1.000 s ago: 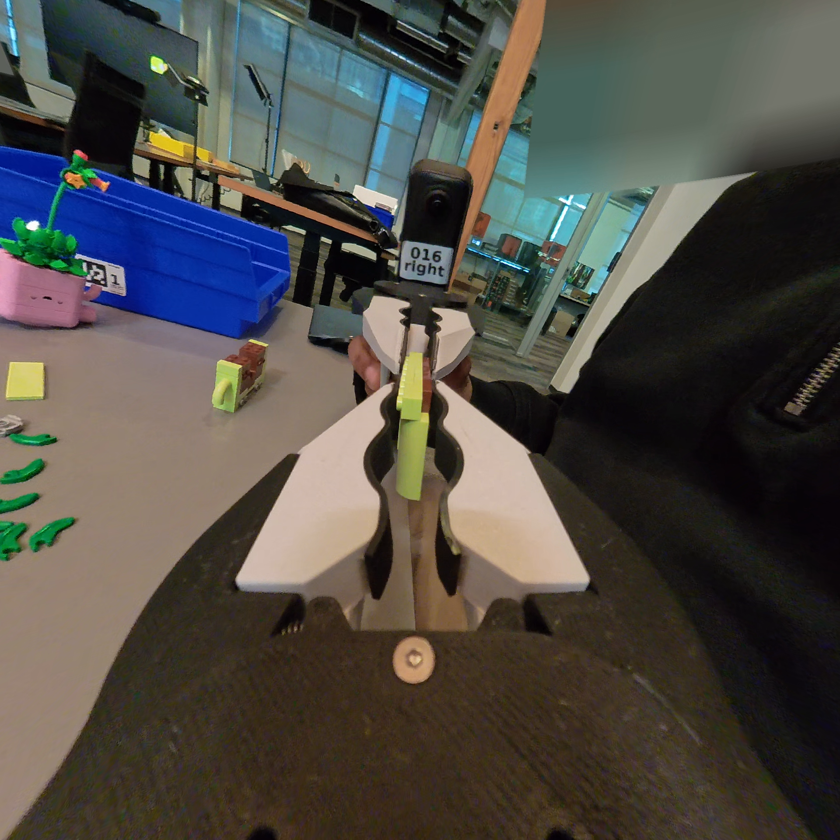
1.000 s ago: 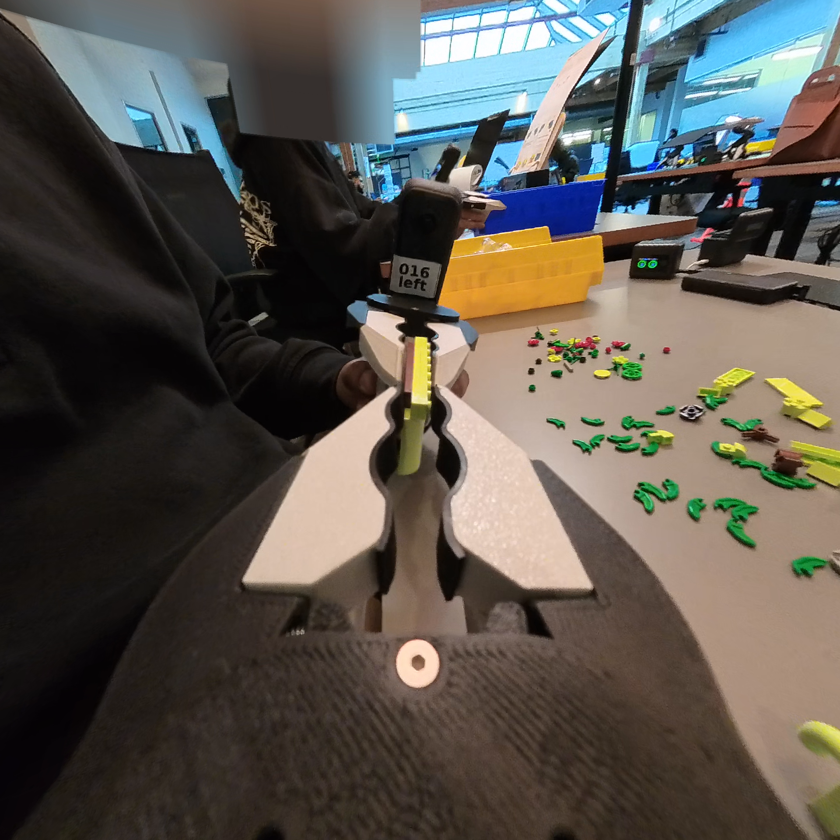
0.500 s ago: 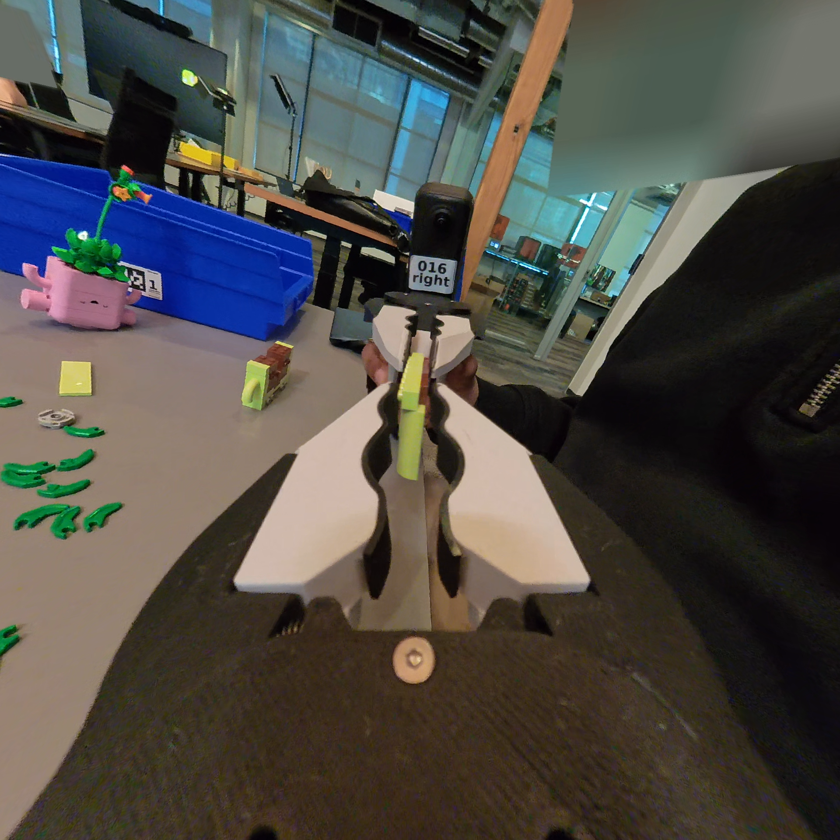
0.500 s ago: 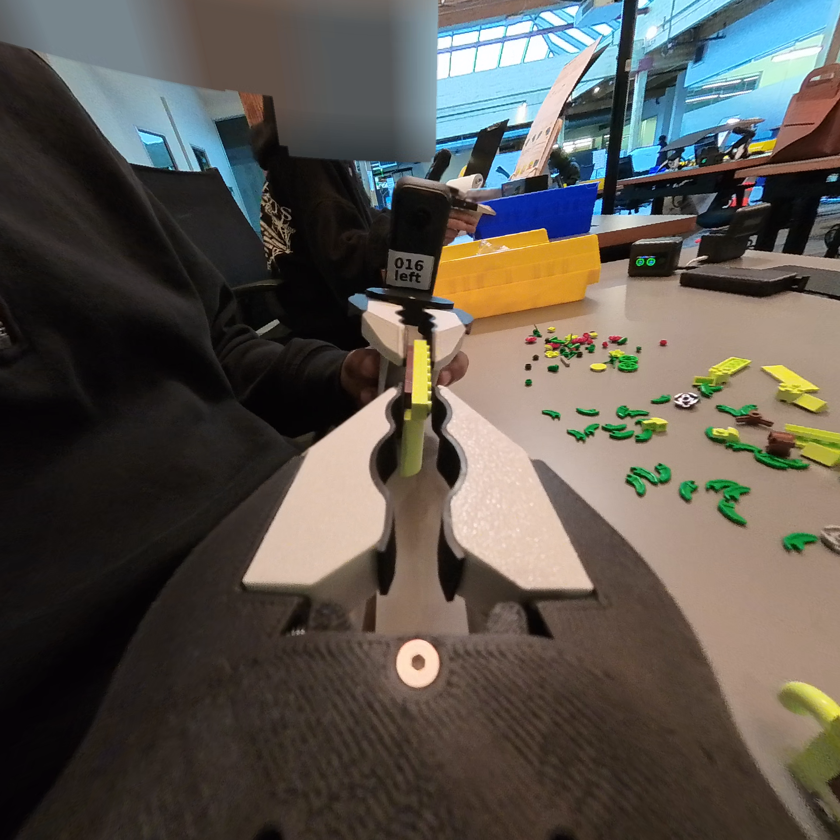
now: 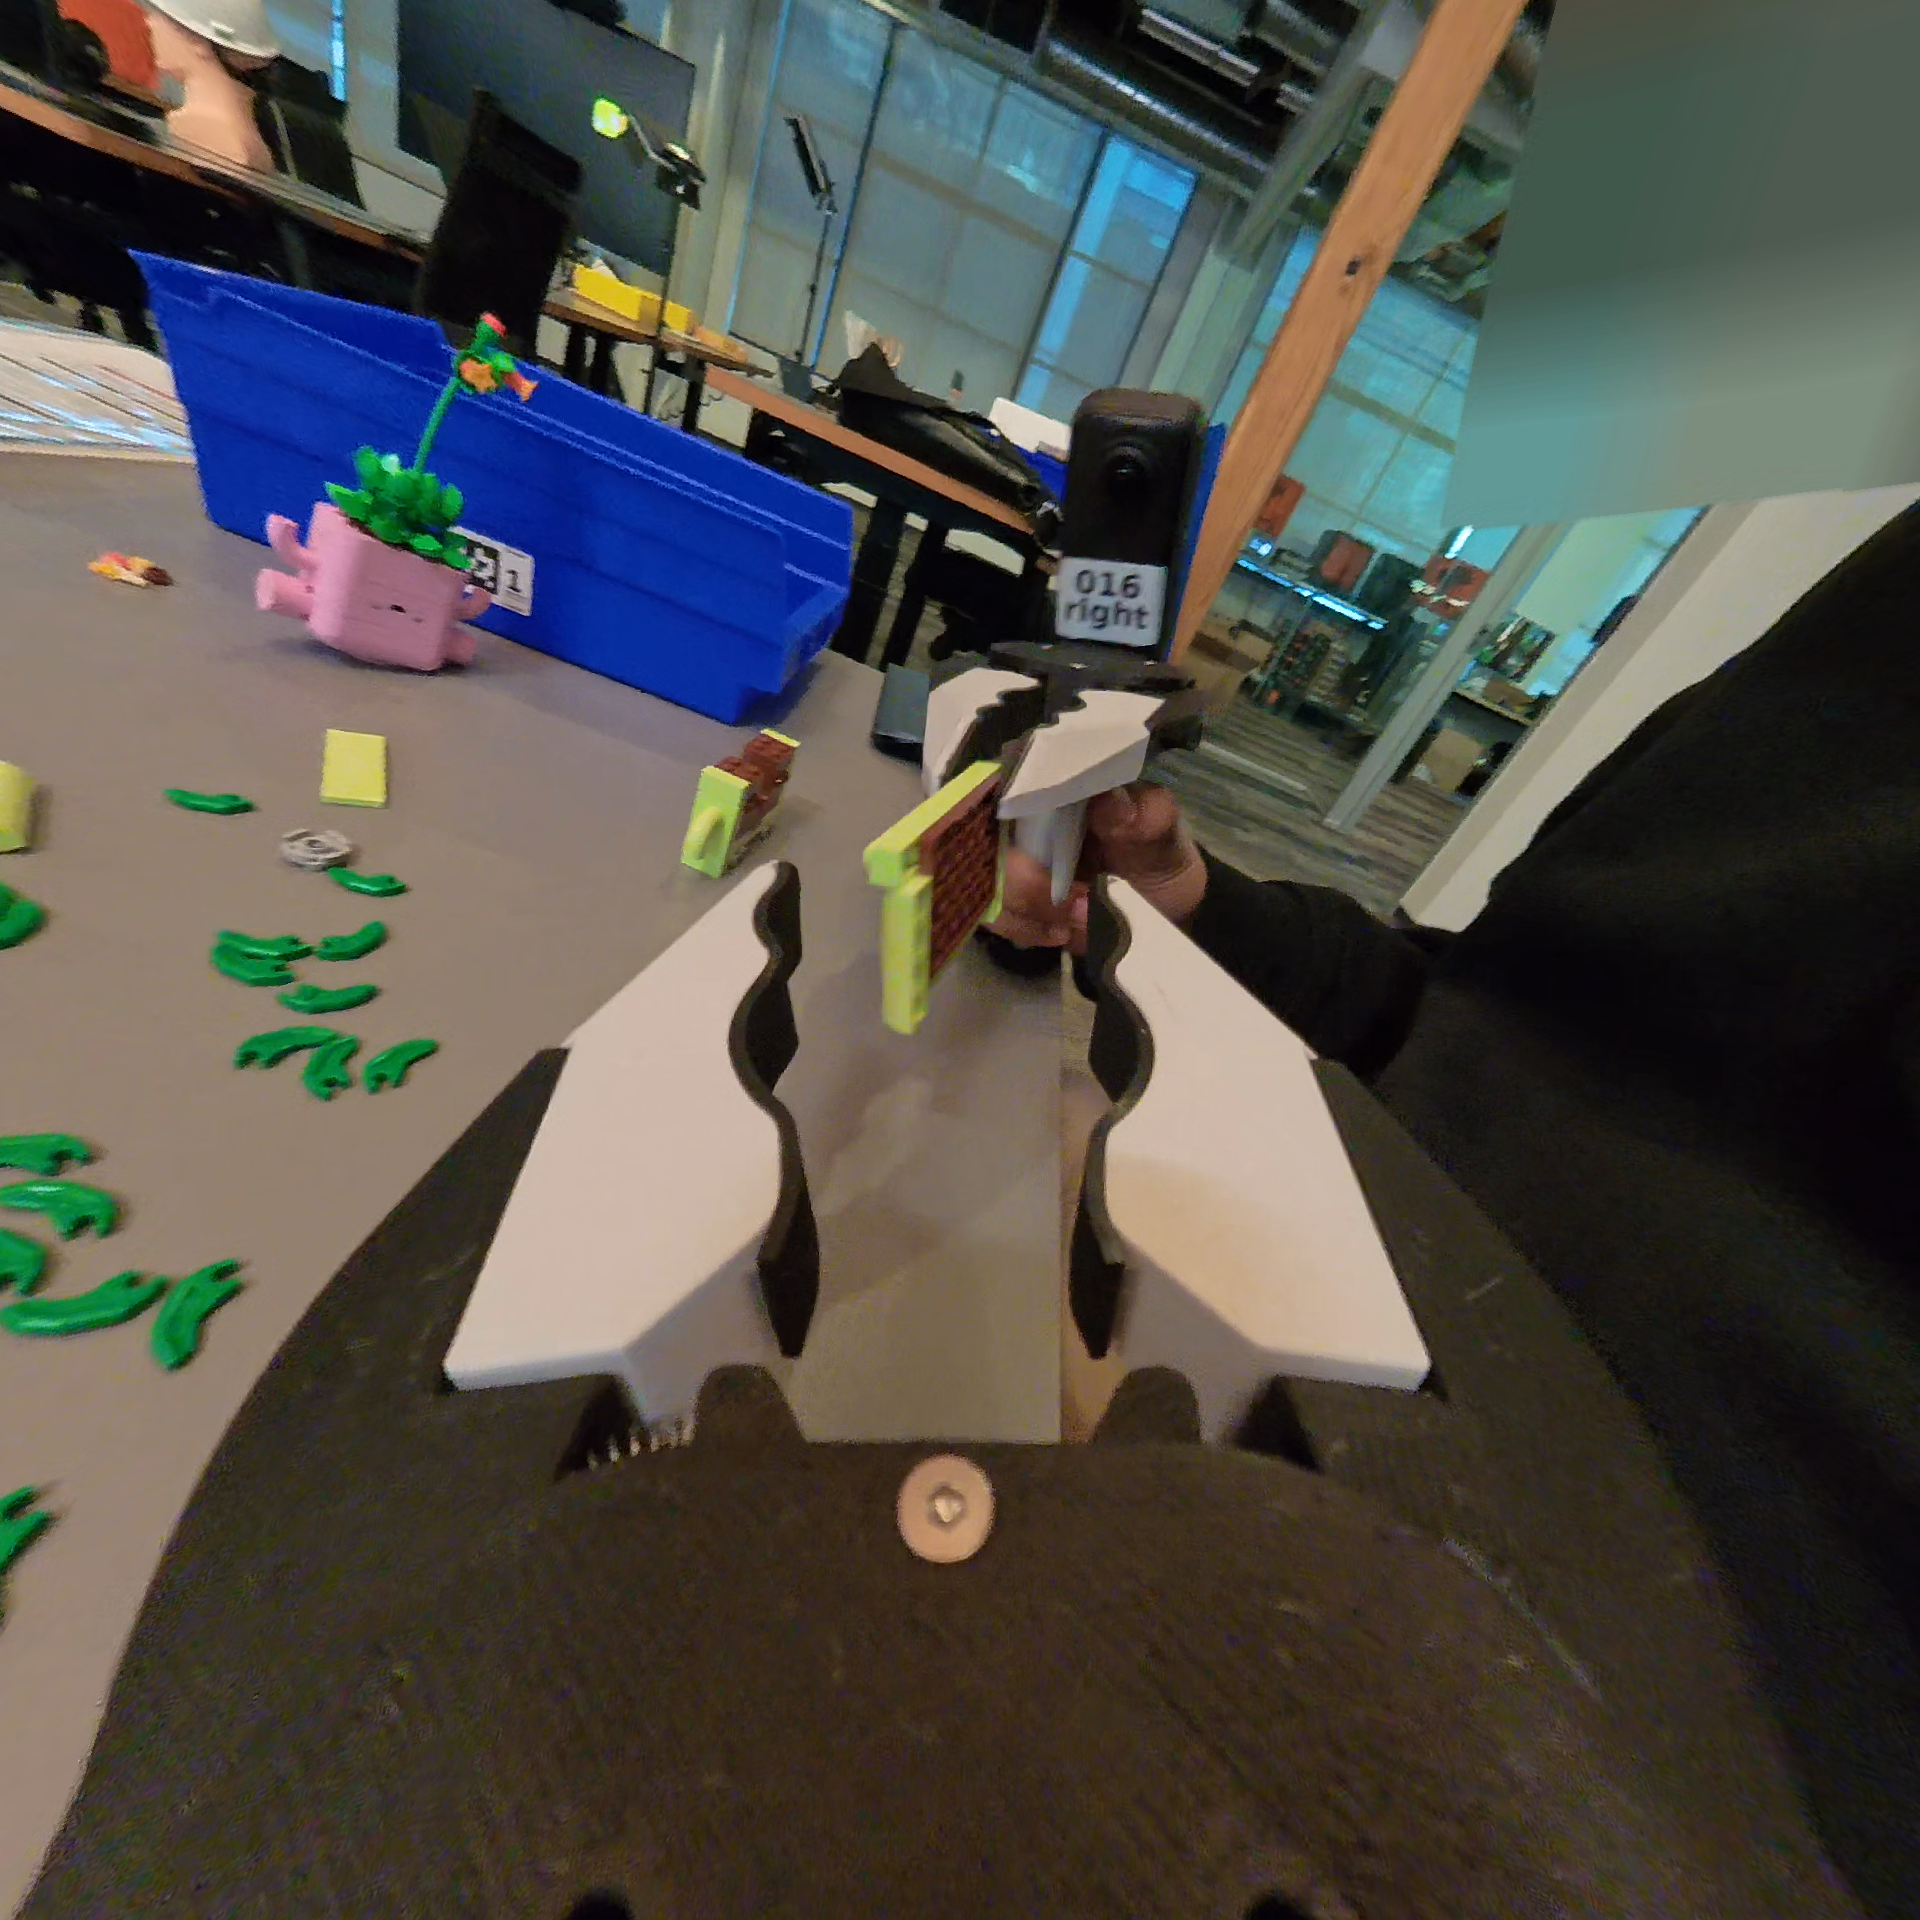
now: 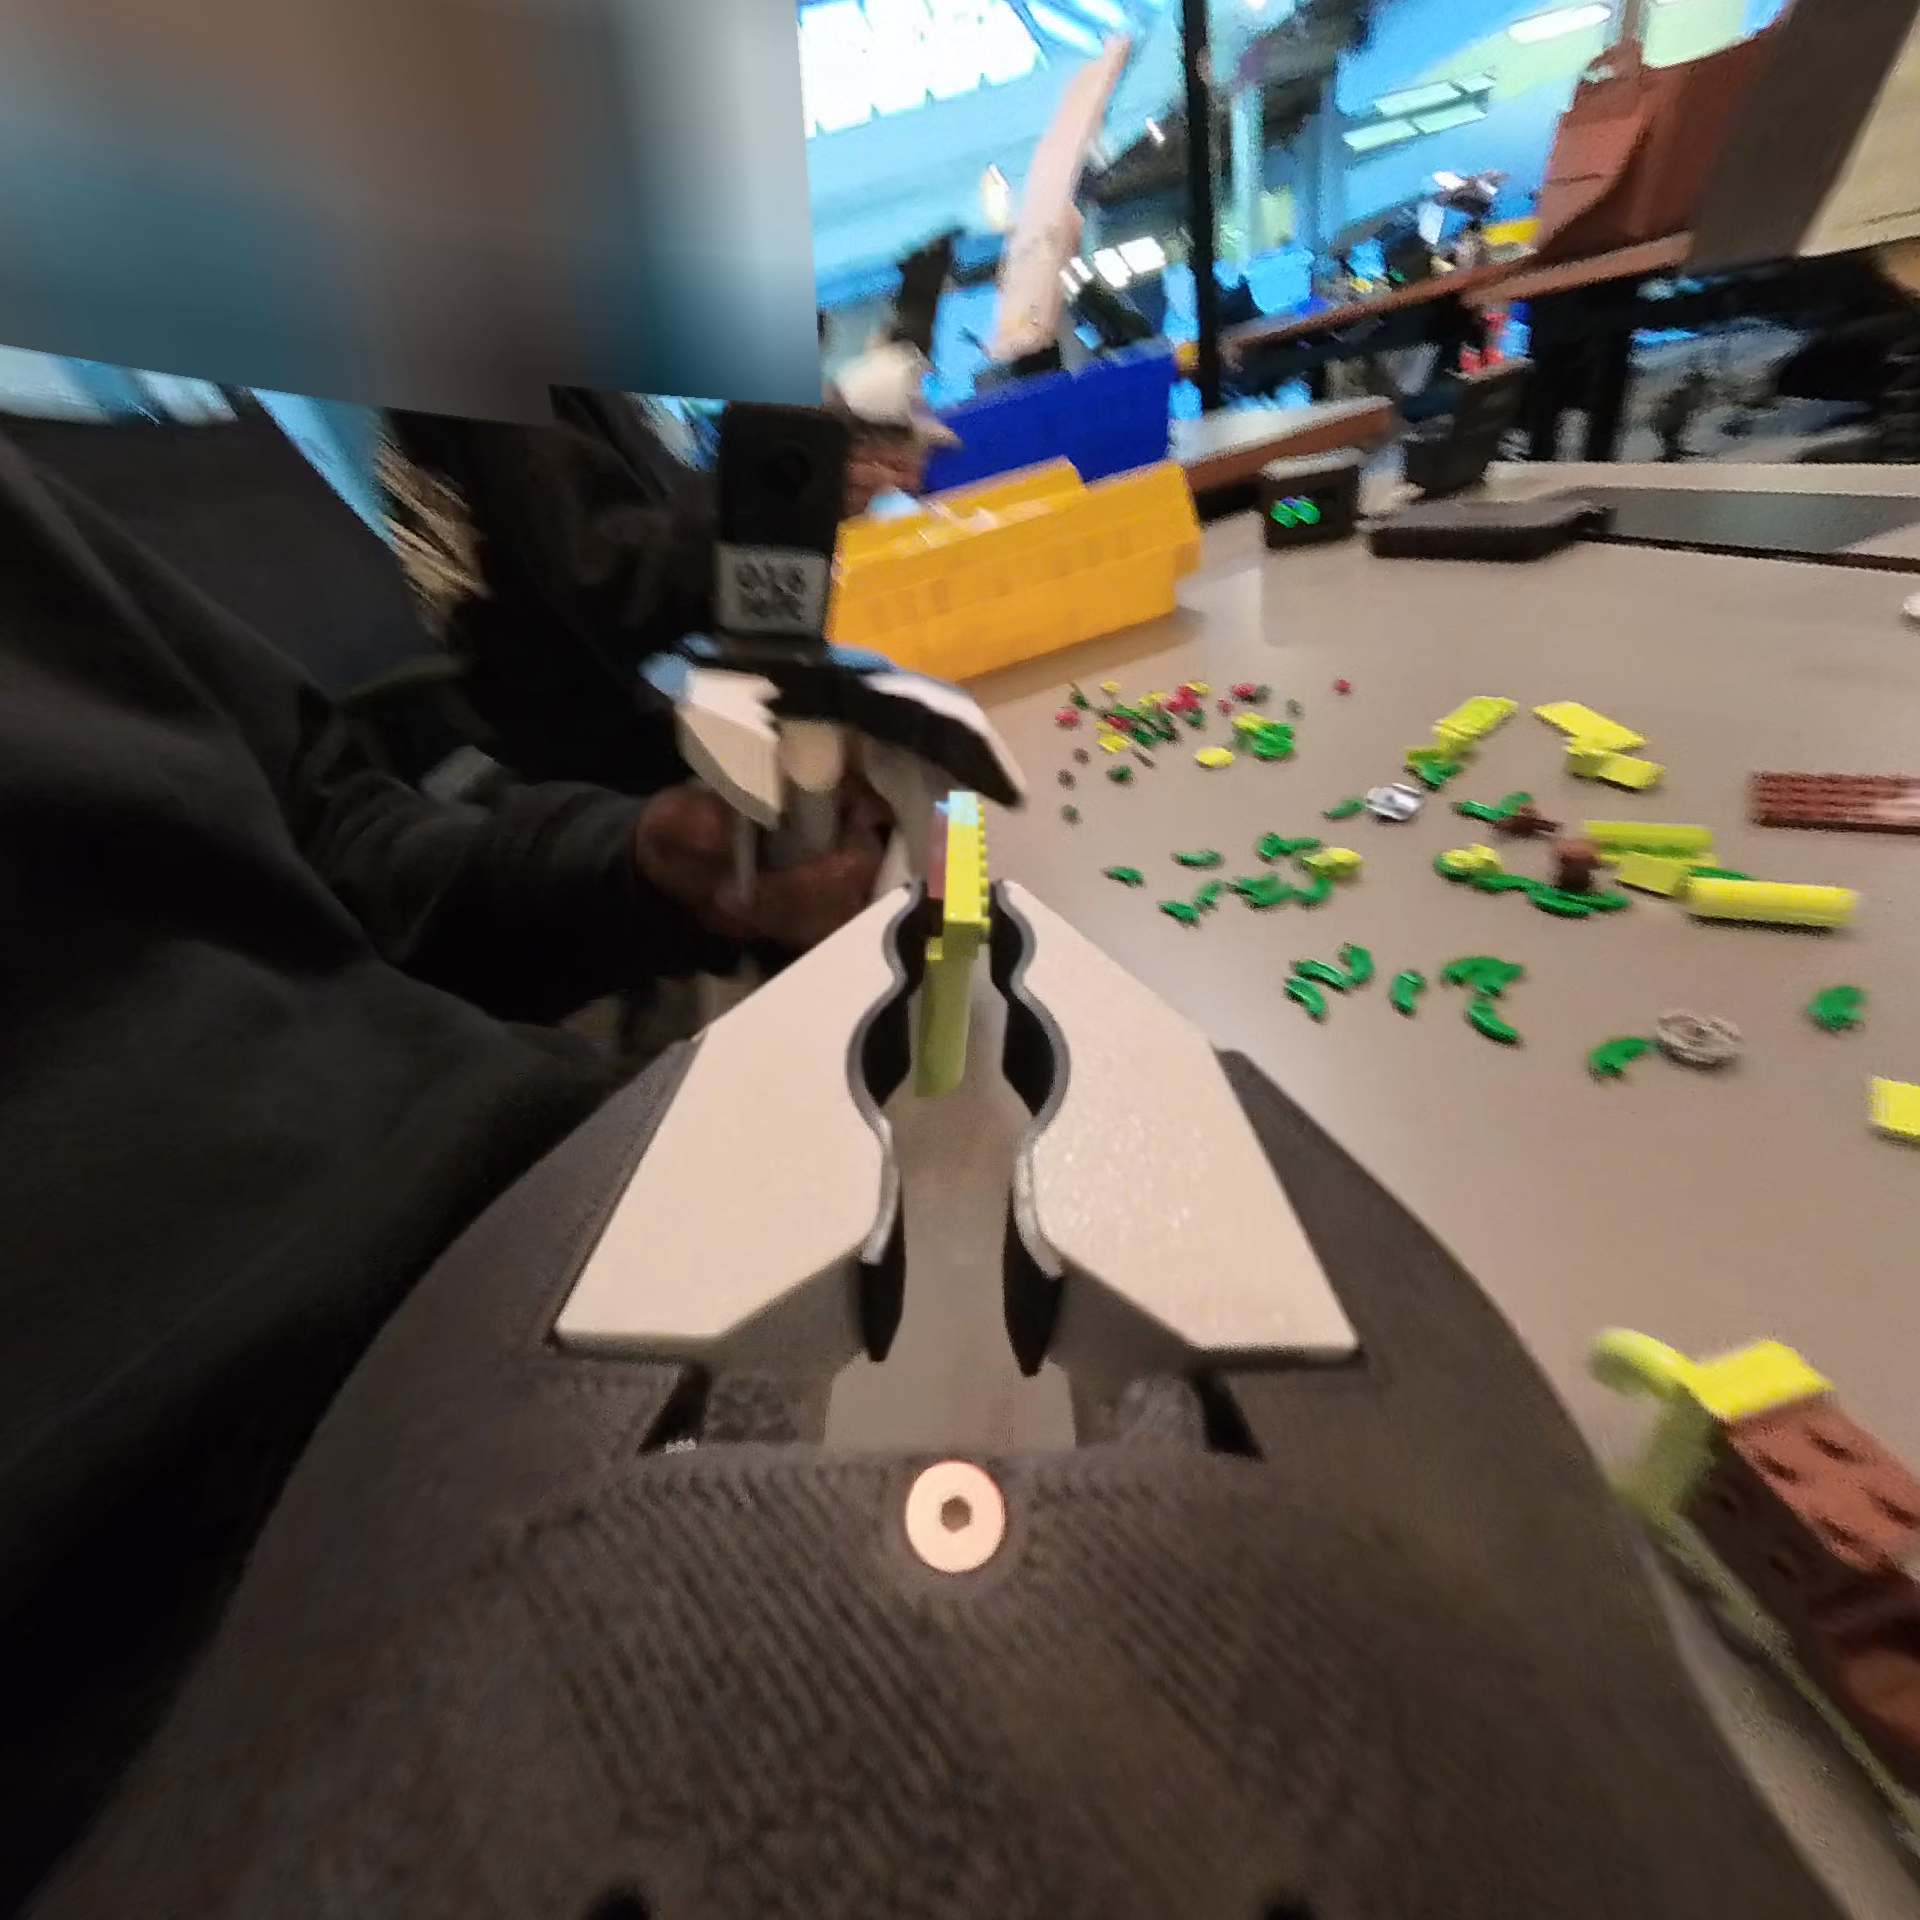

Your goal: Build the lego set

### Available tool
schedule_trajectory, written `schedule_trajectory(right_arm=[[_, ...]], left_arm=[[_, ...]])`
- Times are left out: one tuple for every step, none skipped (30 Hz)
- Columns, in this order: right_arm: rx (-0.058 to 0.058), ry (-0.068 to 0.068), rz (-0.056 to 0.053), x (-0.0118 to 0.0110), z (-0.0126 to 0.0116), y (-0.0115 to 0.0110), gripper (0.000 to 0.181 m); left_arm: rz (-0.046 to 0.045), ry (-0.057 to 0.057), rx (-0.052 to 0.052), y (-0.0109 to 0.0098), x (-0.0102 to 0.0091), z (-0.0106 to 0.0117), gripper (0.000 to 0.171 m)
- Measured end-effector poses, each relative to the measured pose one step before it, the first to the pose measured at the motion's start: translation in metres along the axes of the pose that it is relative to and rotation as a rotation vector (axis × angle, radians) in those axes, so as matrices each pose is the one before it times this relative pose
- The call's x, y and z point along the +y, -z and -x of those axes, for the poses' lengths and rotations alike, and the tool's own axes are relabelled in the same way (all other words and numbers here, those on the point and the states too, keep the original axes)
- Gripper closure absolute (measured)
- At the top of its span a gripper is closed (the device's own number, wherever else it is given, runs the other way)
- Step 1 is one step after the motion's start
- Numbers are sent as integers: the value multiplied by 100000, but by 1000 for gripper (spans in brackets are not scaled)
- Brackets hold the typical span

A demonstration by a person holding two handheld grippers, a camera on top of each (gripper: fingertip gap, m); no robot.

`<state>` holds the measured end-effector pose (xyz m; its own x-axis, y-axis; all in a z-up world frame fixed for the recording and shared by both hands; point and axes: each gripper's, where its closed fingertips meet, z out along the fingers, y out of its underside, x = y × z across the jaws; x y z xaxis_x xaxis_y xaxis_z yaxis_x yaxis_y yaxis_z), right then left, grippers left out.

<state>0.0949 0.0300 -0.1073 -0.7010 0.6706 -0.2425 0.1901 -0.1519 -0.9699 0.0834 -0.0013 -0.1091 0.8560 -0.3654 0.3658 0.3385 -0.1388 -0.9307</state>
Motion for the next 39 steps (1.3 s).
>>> schedule_trajectory(right_arm=[[6714,7265,6523,799,-632,-126,173],[7201,10304,8031,1037,-516,-242,172],[6693,11328,8258,1080,-303,-350,172],[5758,11123,7676,952,-94,-401,172],[4772,10449,5698,652,101,-393,172],[4019,9782,3429,332,190,-351,172],[3507,8826,1401,35,212,-244,172],[2603,7556,392,-66,211,-172,172],[1359,6002,357,-9,255,-131,172],[152,4144,368,53,281,-100,172],[-893,2176,692,192,297,-55,171],[-1884,662,1251,314,316,-49,171],[-2394,-521,1429,383,328,-59,163],[-1988,-1442,1444,401,200,-60,151],[-1477,-1838,1372,394,99,-57,145],[-979,-1641,938,336,13,-7,145],[-627,-1387,-95,189,-20,52,144],[-481,-1464,-782,85,-44,96,145],[-264,-1533,-429,66,-133,149,144],[53,-1863,-268,100,-220,156,145],[628,-2071,-13,168,-343,170,145],[2245,-2109,974,382,-611,170,148],[2907,-1661,2415,668,-729,120,150],[714,-743,2917,758,-354,76,148],[-497,-355,2209,584,-104,68,148],[-195,-646,612,236,-98,83,147],[-244,-789,-1264,-123,-47,151,147],[-39,-987,-1981,-280,-57,174,149],[-595,-1562,-2209,-356,7,177,151],[-1581,-2494,-2301,-431,128,141,153],[-2799,-3918,-2249,-510,267,85,153],[-3910,-5801,-1864,-527,393,42,150],[-4709,-7616,-1689,-537,443,-43,140],[-4681,-8758,-1434,-477,379,-133,129],[-3639,-8382,-399,-247,180,-223,123],[-2985,-6440,1083,45,90,-282,120],[-1829,-4163,2420,273,3,-321,118],[245,-2125,3073,392,-186,-322,116],[491,-17,2928,366,-58,-310,115]], left_arm=[[656,-1606,-1609,125,14,227,118],[875,-1692,-2133,122,33,304,117],[991,-1663,-2157,114,83,328,117],[986,-1162,-1641,102,112,292,117],[1033,-617,-1450,72,136,300,117],[556,-150,-909,73,96,219,117],[-251,591,-97,58,-24,91,117],[-329,709,369,48,-50,27,117],[135,488,-209,42,17,104,118],[146,365,-470,41,12,137,118],[-63,310,-39,38,-9,57,118],[-32,391,-52,9,-7,52,118],[51,417,-129,11,7,52,118],[303,228,324,2,38,-23,118],[731,231,570,3,112,-76,119],[694,315,-121,-25,98,33,119],[403,219,-208,-26,51,43,120],[343,88,273,-33,46,-24,120],[223,161,-10,-20,30,13,120],[83,221,-317,-14,6,67,120],[-15,188,-16,8,-2,19,120],[-24,324,29,3,-2,28,120],[-32,423,-115,0,-11,62,120],[-81,381,-81,11,-2,49,120],[-91,272,69,9,-19,20,120],[-33,309,-122,2,-4,50,120],[16,319,-122,-4,1,52,120],[94,286,25,-11,13,27,120],[216,374,-5,-18,23,40,120],[321,476,-96,-36,37,66,120],[450,467,-205,-40,55,75,120],[694,358,-271,-82,82,65,120],[996,320,-513,-104,120,94,120],[1307,276,-556,-135,156,97,120],[1442,-21,-92,-149,176,6,120],[1326,-83,-59,-142,165,-8,120],[1105,81,-8,-121,139,-4,120],[888,443,-226,-93,115,54,120],[708,778,-112,-82,99,77,120]])
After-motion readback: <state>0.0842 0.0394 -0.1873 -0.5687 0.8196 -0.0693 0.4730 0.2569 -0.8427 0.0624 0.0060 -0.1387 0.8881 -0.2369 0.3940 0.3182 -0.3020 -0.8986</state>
